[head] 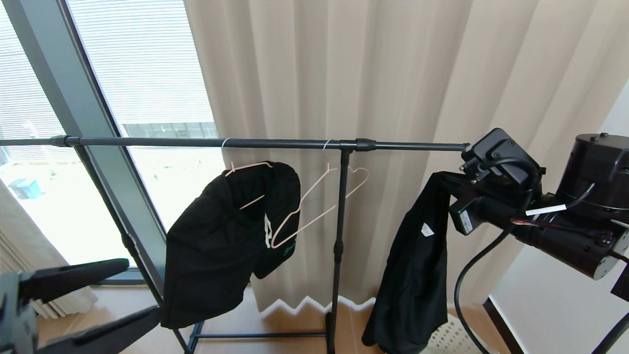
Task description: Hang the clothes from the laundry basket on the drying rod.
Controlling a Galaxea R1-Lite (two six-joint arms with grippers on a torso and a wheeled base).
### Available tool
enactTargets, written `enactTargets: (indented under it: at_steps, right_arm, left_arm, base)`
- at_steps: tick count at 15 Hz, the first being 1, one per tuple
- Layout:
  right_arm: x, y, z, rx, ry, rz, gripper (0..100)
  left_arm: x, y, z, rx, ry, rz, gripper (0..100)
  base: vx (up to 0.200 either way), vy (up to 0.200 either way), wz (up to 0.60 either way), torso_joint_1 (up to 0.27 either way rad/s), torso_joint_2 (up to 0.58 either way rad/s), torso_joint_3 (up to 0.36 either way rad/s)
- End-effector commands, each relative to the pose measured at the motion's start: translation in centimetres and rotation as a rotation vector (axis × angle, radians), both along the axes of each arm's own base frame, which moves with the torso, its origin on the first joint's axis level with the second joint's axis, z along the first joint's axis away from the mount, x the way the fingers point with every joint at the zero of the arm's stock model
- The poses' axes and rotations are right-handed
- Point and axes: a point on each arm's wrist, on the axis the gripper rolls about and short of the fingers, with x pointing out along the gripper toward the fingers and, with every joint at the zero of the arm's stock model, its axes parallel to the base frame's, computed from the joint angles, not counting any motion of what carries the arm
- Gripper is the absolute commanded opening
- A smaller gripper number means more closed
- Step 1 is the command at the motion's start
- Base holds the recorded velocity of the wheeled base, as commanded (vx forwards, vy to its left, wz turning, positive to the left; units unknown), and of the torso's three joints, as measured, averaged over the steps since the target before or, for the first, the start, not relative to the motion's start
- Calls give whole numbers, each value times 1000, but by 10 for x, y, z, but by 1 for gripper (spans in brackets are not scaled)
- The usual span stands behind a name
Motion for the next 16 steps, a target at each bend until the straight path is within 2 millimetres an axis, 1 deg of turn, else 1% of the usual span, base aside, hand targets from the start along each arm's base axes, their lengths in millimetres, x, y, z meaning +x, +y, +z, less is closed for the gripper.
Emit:
enactTargets:
  at_steps: [1,2,3,4,5,7,8,9,10,11,12,13,14,15,16]
  right_arm:
    - [6,5,9,22,4,5,0]
    - [13,11,12,46,15,18,0]
    - [25,18,17,70,9,23,0]
    - [36,26,15,68,9,29,0]
    - [40,33,14,70,10,45,0]
    - [42,42,8,69,27,63,0]
    - [43,44,3,81,47,57,0]
    - [45,46,1,94,57,51,0]
    - [45,45,1,99,56,46,0]
    - [44,44,0,97,58,19,0]
    - [38,48,0,90,57,3,0]
    - [29,53,2,89,51,5,0]
    - [21,58,1,84,55,12,0]
    - [13,63,0,79,54,11,0]
    - [4,66,5,80,37,-8,0]
  left_arm:
    - [88,-75,8,17,138,-164,100]
    - [108,-86,-1,28,150,-156,100]
    - [130,-96,-10,12,132,-143,100]
    - [142,-102,-20,-2,118,-136,100]
    - [145,-107,-26,-16,115,-143,100]
    - [137,-127,-37,-18,157,-173,100]
    - [135,-138,-48,5,188,-128,100]
    - [138,-148,-58,25,193,-86,100]
    - [142,-153,-65,31,192,-68,100]
    - [158,-166,-88,19,171,-22,100]
    - [164,-174,-100,9,151,31,100]
    - [163,-185,-108,13,125,86,100]
    - [158,-193,-109,15,106,115,100]
    - [150,-199,-108,17,100,104,100]
    - [142,-202,-111,25,111,92,100]
  base:
    - [0,0,0,0,0,0]
    - [0,0,0,0,0,0]
    - [0,0,0,0,0,0]
    - [0,0,0,0,0,0]
    - [0,0,0,0,0,0]
    - [0,0,0,0,0,0]
    - [0,0,0,0,0,0]
    - [0,0,0,0,0,0]
    - [0,0,0,0,0,0]
    - [0,0,0,0,0,0]
    - [0,0,0,0,0,0]
    - [0,0,0,0,0,0]
    - [0,0,0,0,0,0]
    - [0,0,0,0,0,0]
    - [0,0,0,0,0,0]
